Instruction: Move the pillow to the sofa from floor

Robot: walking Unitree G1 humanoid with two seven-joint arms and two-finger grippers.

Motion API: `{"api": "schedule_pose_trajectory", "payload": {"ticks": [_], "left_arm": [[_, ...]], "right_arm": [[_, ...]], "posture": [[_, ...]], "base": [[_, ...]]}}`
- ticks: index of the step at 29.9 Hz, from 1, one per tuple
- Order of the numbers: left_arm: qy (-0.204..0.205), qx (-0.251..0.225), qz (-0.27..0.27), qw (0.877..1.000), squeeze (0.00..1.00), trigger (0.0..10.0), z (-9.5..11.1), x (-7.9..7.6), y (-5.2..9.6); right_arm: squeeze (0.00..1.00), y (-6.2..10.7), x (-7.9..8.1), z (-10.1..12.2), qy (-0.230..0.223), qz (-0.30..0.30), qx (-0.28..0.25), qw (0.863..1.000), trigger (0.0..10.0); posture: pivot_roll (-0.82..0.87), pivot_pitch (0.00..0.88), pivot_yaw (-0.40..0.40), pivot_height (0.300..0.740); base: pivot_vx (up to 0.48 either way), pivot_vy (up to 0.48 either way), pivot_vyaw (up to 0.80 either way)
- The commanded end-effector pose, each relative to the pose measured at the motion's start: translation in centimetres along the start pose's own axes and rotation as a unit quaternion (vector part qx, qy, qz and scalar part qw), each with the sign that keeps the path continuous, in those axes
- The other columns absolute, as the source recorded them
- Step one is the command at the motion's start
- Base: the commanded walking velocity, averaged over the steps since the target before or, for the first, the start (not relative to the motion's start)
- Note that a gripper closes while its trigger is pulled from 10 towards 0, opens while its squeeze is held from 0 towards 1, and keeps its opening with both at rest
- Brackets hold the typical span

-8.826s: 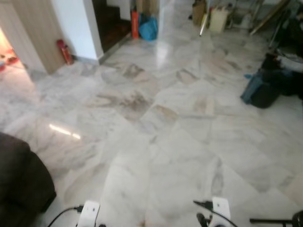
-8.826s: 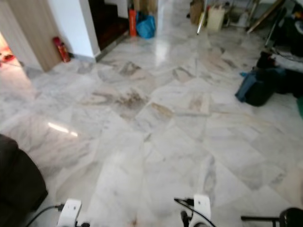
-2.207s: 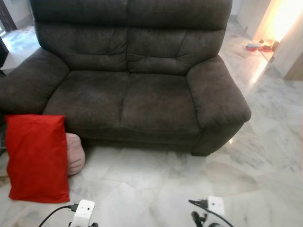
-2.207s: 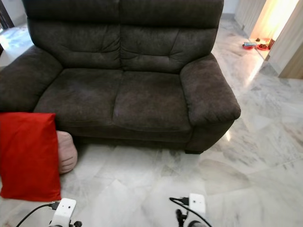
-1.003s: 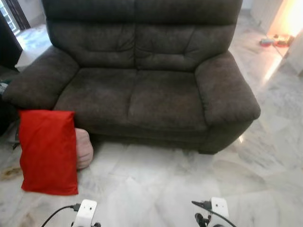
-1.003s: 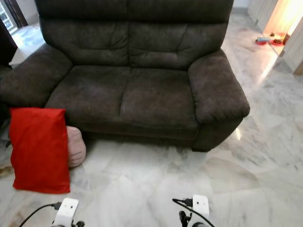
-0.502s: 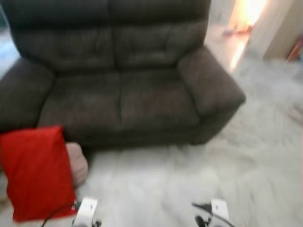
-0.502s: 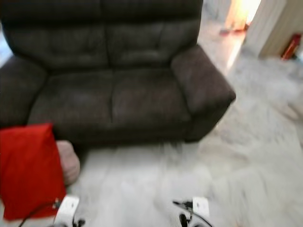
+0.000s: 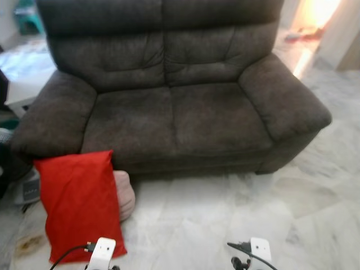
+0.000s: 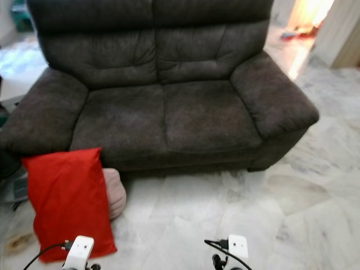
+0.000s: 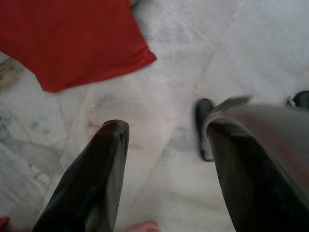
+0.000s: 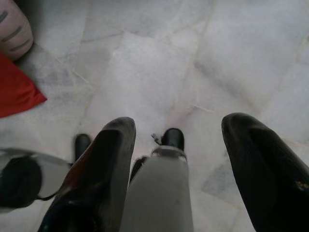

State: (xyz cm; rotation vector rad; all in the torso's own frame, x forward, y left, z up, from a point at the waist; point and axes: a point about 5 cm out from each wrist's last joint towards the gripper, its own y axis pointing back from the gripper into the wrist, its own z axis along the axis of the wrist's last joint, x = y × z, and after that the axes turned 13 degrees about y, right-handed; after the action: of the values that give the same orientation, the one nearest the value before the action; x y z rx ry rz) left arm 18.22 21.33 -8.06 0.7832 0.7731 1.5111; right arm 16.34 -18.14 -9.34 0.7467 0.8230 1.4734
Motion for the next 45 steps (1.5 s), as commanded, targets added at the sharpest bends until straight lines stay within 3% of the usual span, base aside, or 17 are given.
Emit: {"api": "schedule_pose_trajectory", "payload": {"ticks": [1, 18, 25, 37, 45], "left_arm": [[0.000, 0.014, 0.014, 1.000, 0.00, 10.0, -0.80, 0.98, 0.21], [0.000, 0.014, 0.013, 1.000, 0.00, 10.0, -0.78, 0.99, 0.21], [-0.003, 0.011, 0.013, 1.000, 0.00, 10.0, -0.70, 0.98, 0.20], [-0.002, 0.009, 0.013, 1.000, 0.00, 10.0, -0.69, 0.98, 0.20], [-0.003, 0.009, 0.012, 1.000, 0.00, 10.0, -0.68, 0.98, 0.21]], "right_arm": [[0.00, -0.10, 0.80, 0.15, -0.005, 0.010, -0.004, 1.000, 10.0], [0.00, -0.10, 0.82, 0.19, -0.001, 0.013, -0.005, 1.000, 10.0], [0.00, -0.11, 0.83, 0.37, 0.014, 0.019, -0.010, 1.000, 10.0], [0.00, -0.11, 0.91, 0.33, 0.012, 0.024, -0.009, 1.000, 10.0], [0.00, -0.11, 0.90, 0.27, 0.007, 0.022, -0.007, 1.000, 10.0]], "posture": [[0.11, 0.069, -0.003, 0.740], [0.11, 0.070, -0.005, 0.740], [0.11, 0.070, -0.004, 0.740], [0.11, 0.070, -0.004, 0.740], [0.11, 0.069, -0.005, 0.740]], "base": [[0.000, 0.480, 0.00], [0.000, 0.442, 0.00], [0.000, 0.000, 0.07], [0.000, 0.000, 0.78], [0.000, 0.000, 0.00]]}}
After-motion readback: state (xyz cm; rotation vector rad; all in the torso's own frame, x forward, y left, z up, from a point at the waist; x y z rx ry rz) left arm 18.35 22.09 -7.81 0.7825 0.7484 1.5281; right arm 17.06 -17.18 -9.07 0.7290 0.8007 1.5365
